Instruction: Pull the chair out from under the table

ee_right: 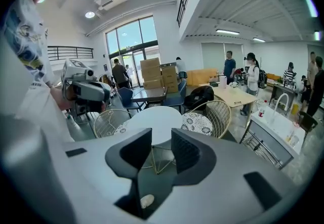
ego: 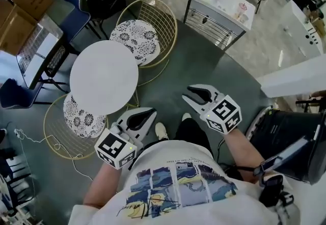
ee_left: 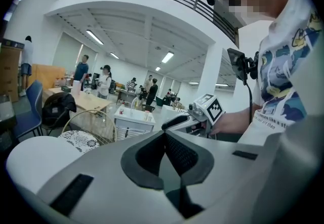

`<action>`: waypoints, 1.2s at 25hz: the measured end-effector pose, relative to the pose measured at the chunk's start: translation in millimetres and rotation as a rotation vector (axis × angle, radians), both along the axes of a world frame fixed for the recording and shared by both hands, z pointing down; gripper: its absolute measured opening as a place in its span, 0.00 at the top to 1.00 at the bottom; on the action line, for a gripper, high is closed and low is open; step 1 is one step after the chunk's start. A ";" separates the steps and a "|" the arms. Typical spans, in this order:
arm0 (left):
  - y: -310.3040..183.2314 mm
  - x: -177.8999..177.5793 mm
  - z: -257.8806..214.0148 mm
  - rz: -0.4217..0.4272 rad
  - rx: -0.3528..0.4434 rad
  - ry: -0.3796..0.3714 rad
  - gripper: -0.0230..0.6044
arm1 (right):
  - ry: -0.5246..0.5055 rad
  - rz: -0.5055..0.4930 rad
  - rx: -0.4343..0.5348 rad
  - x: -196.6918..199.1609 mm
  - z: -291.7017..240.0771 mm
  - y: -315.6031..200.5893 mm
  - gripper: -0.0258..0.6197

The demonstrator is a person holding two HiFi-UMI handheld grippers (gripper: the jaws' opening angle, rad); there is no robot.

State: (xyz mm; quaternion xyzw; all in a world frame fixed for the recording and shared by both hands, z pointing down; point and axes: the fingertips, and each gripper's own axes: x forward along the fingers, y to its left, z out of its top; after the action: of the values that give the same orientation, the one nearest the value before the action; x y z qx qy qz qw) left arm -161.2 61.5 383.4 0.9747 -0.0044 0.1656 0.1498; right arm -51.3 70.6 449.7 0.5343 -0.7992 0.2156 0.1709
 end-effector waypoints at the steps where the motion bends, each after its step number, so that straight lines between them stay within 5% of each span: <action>1: -13.1 3.6 1.0 -0.023 0.000 -0.004 0.95 | -0.004 -0.013 -0.010 9.9 4.0 -16.5 0.80; 7: -88.2 27.7 10.8 -0.225 0.008 -0.034 0.95 | -0.018 -0.067 -0.045 93.3 35.8 -126.9 0.80; 14: -166.3 96.5 5.3 -0.451 -0.003 -0.051 0.95 | -0.020 -0.135 -0.136 199.2 87.0 -252.5 0.75; 20: -210.8 151.1 -4.9 -0.554 0.003 -0.065 0.95 | -0.021 -0.131 -0.216 280.9 139.9 -338.3 0.70; 30: -242.6 169.9 -7.1 -0.725 0.014 -0.148 0.95 | -0.100 -0.017 -0.379 348.3 247.5 -452.3 0.69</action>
State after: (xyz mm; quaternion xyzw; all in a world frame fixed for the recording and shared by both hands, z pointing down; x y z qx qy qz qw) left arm 8.8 -181.0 376.3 0.8964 -0.3613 0.1717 0.1911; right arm 297.1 -381.7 697.2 0.4743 -0.7565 0.3870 0.2302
